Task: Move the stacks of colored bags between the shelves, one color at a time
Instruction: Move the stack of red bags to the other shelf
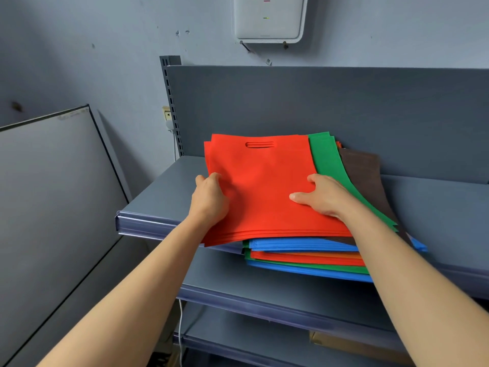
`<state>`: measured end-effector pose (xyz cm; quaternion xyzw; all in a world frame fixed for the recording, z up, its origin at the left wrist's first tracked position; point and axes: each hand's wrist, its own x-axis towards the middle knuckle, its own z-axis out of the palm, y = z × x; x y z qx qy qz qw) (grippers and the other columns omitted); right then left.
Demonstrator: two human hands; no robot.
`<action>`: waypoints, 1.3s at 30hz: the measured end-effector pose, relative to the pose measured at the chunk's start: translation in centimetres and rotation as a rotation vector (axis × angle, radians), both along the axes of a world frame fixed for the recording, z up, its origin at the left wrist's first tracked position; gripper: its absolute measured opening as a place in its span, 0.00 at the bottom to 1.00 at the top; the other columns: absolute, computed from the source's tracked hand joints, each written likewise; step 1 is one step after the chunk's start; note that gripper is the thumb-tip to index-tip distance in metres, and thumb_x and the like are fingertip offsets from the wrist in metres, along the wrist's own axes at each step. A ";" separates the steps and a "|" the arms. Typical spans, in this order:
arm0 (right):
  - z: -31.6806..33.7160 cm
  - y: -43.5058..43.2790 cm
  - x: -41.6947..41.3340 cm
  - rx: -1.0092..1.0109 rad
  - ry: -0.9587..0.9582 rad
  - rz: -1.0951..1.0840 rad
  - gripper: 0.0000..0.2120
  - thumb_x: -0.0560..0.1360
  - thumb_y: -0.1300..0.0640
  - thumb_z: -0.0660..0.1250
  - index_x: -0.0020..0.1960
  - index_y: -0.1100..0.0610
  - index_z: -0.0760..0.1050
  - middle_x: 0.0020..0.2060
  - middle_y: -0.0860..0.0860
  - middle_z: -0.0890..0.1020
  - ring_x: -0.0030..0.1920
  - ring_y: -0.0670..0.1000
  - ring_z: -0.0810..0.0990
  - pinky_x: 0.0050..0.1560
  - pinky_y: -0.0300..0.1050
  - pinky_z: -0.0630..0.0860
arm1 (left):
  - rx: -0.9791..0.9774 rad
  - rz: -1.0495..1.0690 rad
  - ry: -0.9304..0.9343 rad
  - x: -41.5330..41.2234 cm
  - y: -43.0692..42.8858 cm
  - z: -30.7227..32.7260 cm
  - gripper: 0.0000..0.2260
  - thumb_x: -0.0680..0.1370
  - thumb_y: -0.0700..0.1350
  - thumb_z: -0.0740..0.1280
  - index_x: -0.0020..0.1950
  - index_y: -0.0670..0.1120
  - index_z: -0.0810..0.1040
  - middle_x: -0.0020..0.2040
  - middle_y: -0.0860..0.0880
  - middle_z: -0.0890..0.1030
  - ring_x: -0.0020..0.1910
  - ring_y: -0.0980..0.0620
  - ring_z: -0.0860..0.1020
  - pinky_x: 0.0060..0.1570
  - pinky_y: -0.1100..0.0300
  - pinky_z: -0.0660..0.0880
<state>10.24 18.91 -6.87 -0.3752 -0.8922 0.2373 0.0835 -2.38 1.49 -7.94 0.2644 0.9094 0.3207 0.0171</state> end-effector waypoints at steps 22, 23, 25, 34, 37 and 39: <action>5.3 -11.9 -4.8 0.225 0.548 0.363 0.24 0.72 0.70 0.61 0.68 0.59 0.70 0.64 0.57 0.71 0.61 0.59 0.73 0.61 0.44 0.66 | 0.338 0.478 0.373 2.1 -13.1 4.6 0.27 0.73 0.29 0.53 0.72 0.43 0.65 0.63 0.42 0.66 0.54 0.42 0.74 0.57 0.57 0.68; 5.3 -12.8 -5.1 0.224 0.549 0.414 0.24 0.72 0.70 0.61 0.67 0.59 0.71 0.64 0.57 0.71 0.61 0.60 0.73 0.60 0.45 0.67 | 0.332 0.523 0.383 2.6 -14.2 4.6 0.27 0.73 0.29 0.53 0.72 0.42 0.65 0.64 0.43 0.66 0.55 0.42 0.73 0.57 0.57 0.68; 5.2 -14.9 -5.6 0.227 0.551 0.517 0.24 0.72 0.70 0.61 0.67 0.59 0.70 0.64 0.57 0.71 0.60 0.60 0.73 0.59 0.46 0.67 | 0.306 0.614 0.395 3.7 -16.6 4.6 0.27 0.73 0.29 0.53 0.73 0.43 0.64 0.64 0.43 0.65 0.55 0.43 0.73 0.57 0.57 0.69; 4.2 -26.6 -5.8 0.145 0.582 0.941 0.24 0.72 0.71 0.59 0.66 0.60 0.71 0.65 0.58 0.69 0.59 0.63 0.73 0.60 0.50 0.68 | 0.173 0.993 0.502 11.1 -28.0 3.9 0.27 0.72 0.28 0.54 0.71 0.40 0.66 0.61 0.40 0.67 0.51 0.41 0.74 0.55 0.57 0.69; 4.3 -30.9 -5.3 0.110 0.608 1.061 0.24 0.72 0.71 0.59 0.67 0.59 0.71 0.66 0.57 0.68 0.60 0.62 0.73 0.61 0.50 0.68 | 0.137 1.094 0.554 13.5 -32.0 4.3 0.27 0.72 0.27 0.54 0.70 0.38 0.67 0.60 0.39 0.68 0.51 0.40 0.74 0.57 0.55 0.69; 4.4 -33.7 -5.0 0.102 0.622 1.125 0.24 0.72 0.70 0.59 0.67 0.60 0.70 0.67 0.57 0.68 0.60 0.62 0.73 0.62 0.49 0.67 | 0.109 1.148 0.570 14.9 -34.3 4.4 0.27 0.72 0.28 0.55 0.70 0.38 0.66 0.60 0.39 0.68 0.51 0.40 0.74 0.57 0.55 0.70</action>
